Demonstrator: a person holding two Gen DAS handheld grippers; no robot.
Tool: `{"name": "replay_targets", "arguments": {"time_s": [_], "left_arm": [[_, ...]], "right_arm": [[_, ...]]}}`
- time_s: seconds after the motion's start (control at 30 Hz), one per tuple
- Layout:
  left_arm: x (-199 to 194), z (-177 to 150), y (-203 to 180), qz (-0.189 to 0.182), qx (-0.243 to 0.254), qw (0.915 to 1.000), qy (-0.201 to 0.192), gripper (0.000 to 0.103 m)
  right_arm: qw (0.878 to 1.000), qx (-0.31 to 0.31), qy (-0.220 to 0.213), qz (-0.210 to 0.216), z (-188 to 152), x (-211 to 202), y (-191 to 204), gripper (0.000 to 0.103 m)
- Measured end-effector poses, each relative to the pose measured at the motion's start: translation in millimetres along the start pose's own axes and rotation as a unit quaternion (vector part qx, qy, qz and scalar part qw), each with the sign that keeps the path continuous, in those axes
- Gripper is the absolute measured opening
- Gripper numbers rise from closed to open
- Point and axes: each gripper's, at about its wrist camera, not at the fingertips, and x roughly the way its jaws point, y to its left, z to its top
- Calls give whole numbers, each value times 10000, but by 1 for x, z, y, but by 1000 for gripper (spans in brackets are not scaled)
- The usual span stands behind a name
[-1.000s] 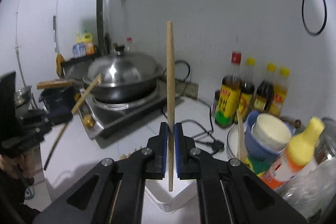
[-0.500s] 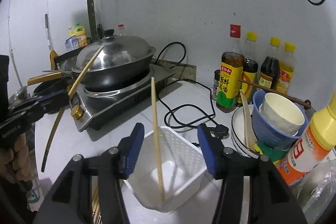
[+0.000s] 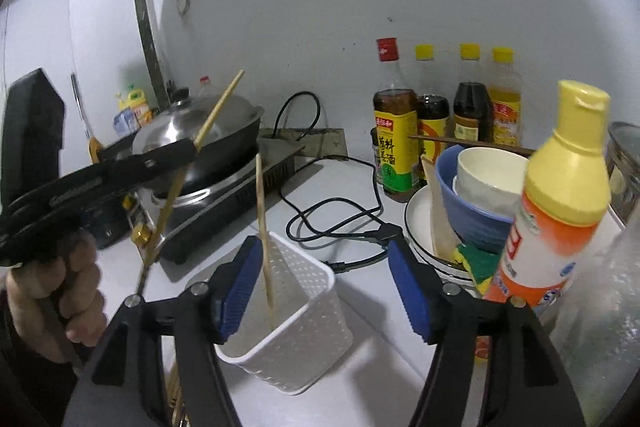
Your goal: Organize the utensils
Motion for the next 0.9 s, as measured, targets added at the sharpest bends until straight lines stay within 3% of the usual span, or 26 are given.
{"name": "replay_targets", "arguments": {"time_s": [0.17, 0.23, 0.43, 0.63, 0.83, 0.9], "left_arm": [[17, -2, 4, 272, -726, 9965, -322, 6], [26, -9, 8, 407, -1038, 9934, -276, 6], [29, -26, 11, 639, -1304, 9877, -581, 6], [37, -41, 3, 443, -1079, 9931, 111, 5], [44, -55, 13, 350, -1087, 9887, 973, 7], [37, -56, 17, 333, -1050, 9886, 1023, 20]], "right_arm": [[9997, 174, -181, 31, 1, -7, -15, 65], [9995, 224, -229, 13, 1, -9, -20, 66], [9994, 212, -271, -88, 0, -13, -26, 66], [9994, 175, -275, -70, -1, -15, -23, 66], [9994, 135, -251, -195, -2, -20, -17, 66], [9993, 129, -258, -228, -3, -23, -14, 66]]}}
